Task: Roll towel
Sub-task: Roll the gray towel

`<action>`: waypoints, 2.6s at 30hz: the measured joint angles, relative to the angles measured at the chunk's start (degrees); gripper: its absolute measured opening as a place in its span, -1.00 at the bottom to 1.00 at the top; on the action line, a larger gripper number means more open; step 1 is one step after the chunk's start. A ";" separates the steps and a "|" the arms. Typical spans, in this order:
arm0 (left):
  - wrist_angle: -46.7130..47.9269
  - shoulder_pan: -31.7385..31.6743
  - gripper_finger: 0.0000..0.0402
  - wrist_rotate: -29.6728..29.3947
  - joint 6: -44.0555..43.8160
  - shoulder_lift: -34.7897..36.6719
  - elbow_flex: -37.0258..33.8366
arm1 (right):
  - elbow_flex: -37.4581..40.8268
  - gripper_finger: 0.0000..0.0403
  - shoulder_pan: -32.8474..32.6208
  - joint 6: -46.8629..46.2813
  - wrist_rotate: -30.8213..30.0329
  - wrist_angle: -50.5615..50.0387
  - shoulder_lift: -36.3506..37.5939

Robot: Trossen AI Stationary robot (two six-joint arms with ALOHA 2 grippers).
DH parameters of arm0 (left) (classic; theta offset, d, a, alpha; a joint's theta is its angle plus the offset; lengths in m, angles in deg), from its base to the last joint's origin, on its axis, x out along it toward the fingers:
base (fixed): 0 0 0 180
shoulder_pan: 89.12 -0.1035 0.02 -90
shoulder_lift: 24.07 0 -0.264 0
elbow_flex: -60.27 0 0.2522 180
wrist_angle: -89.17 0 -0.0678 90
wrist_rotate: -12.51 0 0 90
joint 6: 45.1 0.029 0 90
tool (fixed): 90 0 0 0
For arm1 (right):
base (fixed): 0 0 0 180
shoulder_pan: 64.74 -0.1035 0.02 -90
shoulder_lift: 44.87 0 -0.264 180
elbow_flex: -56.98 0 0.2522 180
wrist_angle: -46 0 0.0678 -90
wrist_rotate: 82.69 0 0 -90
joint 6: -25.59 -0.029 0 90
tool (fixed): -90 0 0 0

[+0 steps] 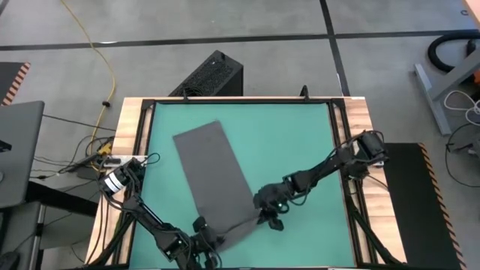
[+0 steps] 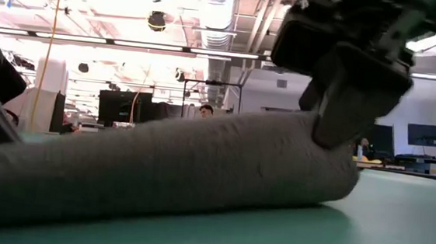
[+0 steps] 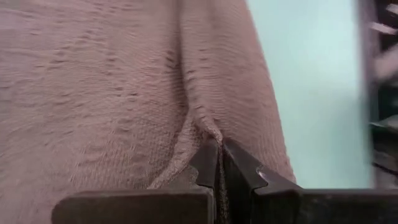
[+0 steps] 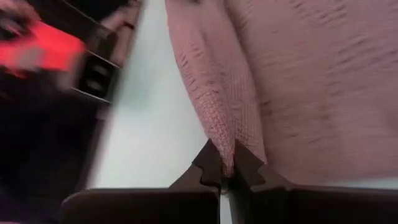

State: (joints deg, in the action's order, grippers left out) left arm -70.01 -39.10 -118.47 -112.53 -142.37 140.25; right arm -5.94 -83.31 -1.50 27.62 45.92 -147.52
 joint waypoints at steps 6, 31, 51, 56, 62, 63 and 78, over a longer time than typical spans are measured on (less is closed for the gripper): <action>-3.24 0.02 -1.00 0.65 3.33 0.00 -0.02 | -0.21 -0.89 3.38 -12.48 5.45 -0.64 -2.00; 8.04 2.07 -1.00 -10.83 7.68 12.56 -0.09 | -2.75 -0.89 4.48 -21.09 1.86 -2.52 -10.60; 13.60 -3.25 -0.62 9.32 2.80 9.68 0.00 | -2.70 -0.89 3.26 -20.24 1.44 -2.56 -10.60; 18.58 -3.26 -0.43 7.91 -1.12 12.17 0.04 | -2.70 -0.89 3.24 -20.23 1.45 -2.55 -10.60; 20.93 -3.60 -0.26 11.34 -2.60 12.61 0.04 | -2.70 -0.89 3.24 -20.06 1.47 -2.42 -10.60; 21.73 -3.67 -0.23 11.83 -2.27 13.06 0.00 | -2.70 -0.89 3.24 -20.04 1.47 -2.42 -10.60; -0.53 -1.63 -0.15 -0.78 18.98 15.62 -0.66 | -2.60 -0.89 3.20 -19.67 1.14 -1.89 -10.60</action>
State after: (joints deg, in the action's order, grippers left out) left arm -70.54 -40.72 -119.26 -93.54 -126.75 139.58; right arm -8.53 -80.12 -21.17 28.77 44.03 -158.12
